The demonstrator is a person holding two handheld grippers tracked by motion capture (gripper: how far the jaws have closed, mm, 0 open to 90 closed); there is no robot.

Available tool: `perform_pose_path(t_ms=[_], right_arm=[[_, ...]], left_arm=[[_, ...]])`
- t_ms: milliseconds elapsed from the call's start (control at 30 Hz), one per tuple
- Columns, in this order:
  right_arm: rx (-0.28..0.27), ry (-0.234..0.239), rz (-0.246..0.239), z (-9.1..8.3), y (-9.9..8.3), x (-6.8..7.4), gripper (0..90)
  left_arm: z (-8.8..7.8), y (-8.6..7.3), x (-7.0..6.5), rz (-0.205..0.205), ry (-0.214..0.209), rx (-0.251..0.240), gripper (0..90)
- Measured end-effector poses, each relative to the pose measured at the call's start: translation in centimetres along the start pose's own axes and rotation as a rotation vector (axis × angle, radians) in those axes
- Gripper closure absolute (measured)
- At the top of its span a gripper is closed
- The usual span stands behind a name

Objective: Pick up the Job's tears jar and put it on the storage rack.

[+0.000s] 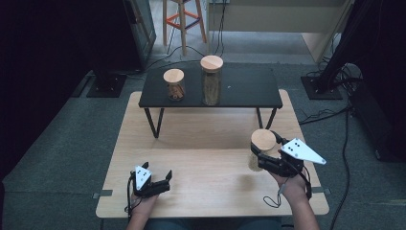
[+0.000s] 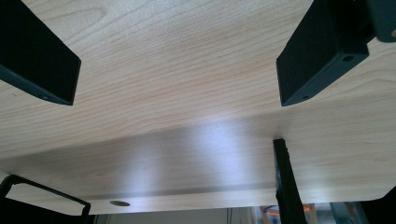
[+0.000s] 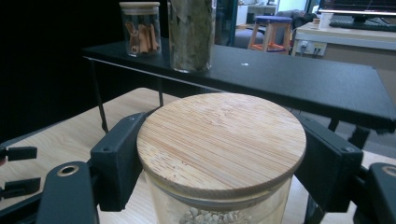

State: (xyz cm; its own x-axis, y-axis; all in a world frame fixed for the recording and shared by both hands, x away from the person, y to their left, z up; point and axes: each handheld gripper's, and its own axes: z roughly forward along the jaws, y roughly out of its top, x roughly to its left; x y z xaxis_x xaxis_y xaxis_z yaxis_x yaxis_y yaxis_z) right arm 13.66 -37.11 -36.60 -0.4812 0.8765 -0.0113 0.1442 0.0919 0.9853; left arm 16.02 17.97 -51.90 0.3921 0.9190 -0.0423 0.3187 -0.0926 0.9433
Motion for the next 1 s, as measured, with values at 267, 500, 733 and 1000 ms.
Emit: perform_pose_path(t_ms=[267, 500, 733, 1000], right_arm=[[-0.014, 0.009, -0.007, 0.9, 2.3, 0.0, 23.8], [-0.018, 0.02, -0.024, 1.8, 4.2, -0.4, 23.9], [-0.015, 0.038, -0.013, 2.6, 6.2, -0.9, 23.9], [-0.014, 0.053, -0.018, 3.0, 8.4, -1.4, 23.9]], left_arm=[[0.1, 0.3, 0.0, 0.0, 0.006, 0.014, 0.0], [0.2, 0.3, -0.1, -0.002, 0.008, 0.019, 0.0], [0.2, 0.4, -0.1, -0.004, 0.008, 0.021, 0.0], [0.2, 0.4, -0.1, -0.005, 0.008, 0.023, 0.0]])
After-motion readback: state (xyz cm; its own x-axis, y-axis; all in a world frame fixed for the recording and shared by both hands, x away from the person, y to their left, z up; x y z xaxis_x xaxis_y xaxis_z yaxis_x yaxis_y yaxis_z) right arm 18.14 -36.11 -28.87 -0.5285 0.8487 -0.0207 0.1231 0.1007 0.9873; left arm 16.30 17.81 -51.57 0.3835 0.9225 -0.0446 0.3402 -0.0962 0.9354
